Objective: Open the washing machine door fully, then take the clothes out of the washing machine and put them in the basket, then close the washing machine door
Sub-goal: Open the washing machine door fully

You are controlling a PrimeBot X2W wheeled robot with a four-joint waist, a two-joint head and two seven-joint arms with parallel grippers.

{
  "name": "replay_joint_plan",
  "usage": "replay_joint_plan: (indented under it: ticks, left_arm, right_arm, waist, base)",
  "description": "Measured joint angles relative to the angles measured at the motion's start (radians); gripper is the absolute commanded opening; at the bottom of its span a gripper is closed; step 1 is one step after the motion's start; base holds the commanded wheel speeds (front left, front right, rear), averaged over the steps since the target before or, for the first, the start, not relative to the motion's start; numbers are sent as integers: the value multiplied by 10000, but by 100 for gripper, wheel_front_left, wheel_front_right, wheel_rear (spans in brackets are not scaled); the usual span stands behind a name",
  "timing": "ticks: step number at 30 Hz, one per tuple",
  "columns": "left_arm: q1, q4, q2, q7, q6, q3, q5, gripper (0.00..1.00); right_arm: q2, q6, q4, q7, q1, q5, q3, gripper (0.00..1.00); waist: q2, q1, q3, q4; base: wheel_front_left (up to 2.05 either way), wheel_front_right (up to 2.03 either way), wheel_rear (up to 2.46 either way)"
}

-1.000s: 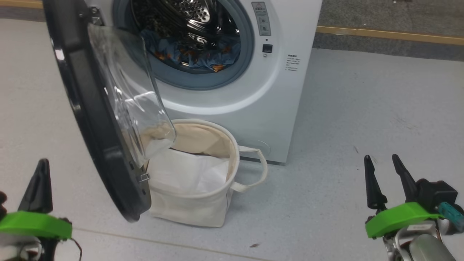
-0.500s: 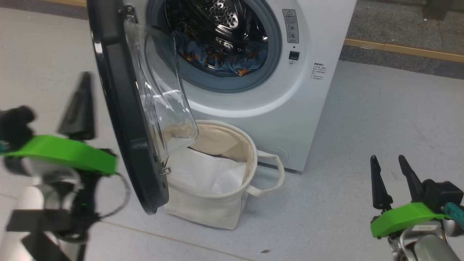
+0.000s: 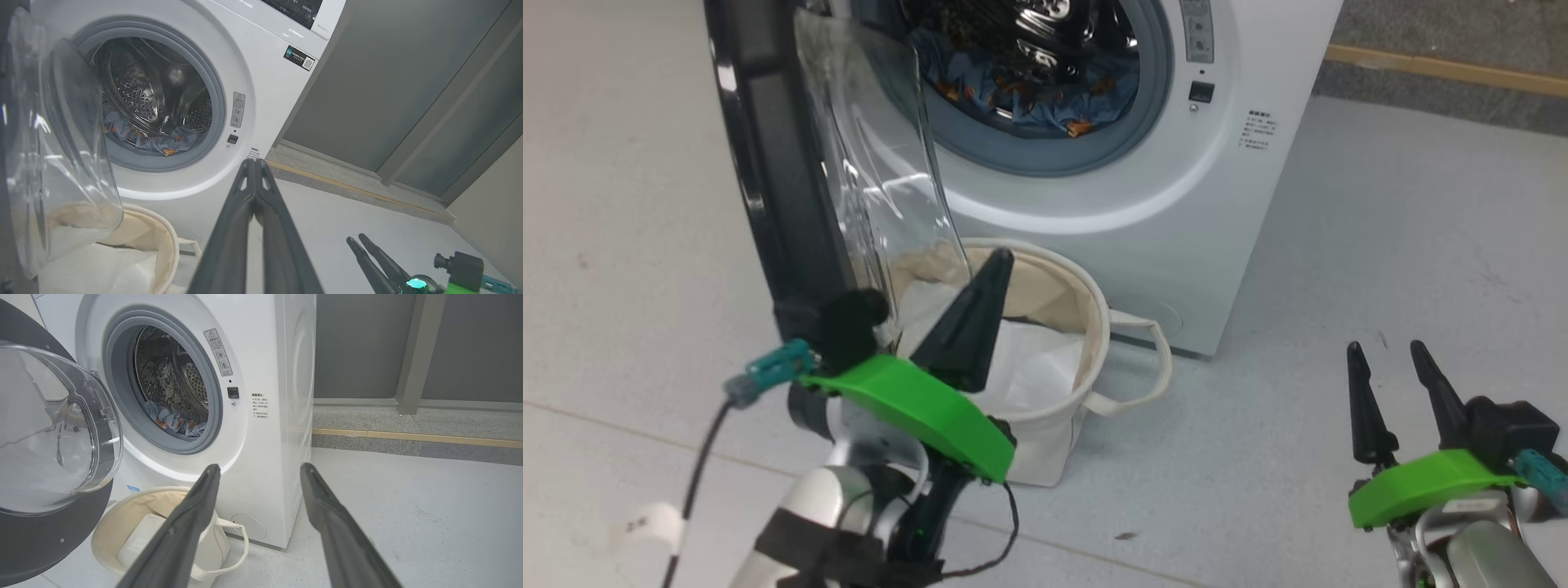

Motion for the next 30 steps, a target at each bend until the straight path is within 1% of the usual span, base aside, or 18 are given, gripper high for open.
replay_joint_plan:
  ticks: [6,7,12,17,20,24,30]
  left_arm:
    - [172,1820,-94,-823,-65,-343,422,0]
    - [172,1820,-94,-823,-65,-343,422,0]
    - [110,3191,-92,-1611,-180,-286,608,0]
    - [-112,4462,-86,-2359,-167,-48,830,0]
    - [-262,4892,-100,-2734,-88,13,934,0]
    - [-375,5267,-186,-3097,-86,36,934,0]
    - [-528,5885,-176,-3630,-92,190,936,0]
  right_arm:
    - [98,0,-96,0,-343,-82,94,100]
    - [98,0,-96,0,-343,-82,94,100]
    - [180,0,-151,0,-451,-84,196,100]
    - [203,0,-151,0,-457,-84,245,100]
    - [230,0,-150,0,-457,-84,274,100]
    - [242,0,-148,0,-453,-84,472,100]
    - [339,0,-240,0,-453,-17,779,100]
  waist:
    - [0,0,376,8]
    - [0,0,376,8]
    - [0,0,609,169]
    - [0,0,700,456]
    - [0,0,667,673]
    - [0,0,578,1031]
    - [0,0,468,1747]
  base:
    - [0,0,0]
    - [0,0,0]
    - [0,0,0]
    - [0,0,0]
    - [0,0,0]
    - [0,0,0]
    - [0,0,0]
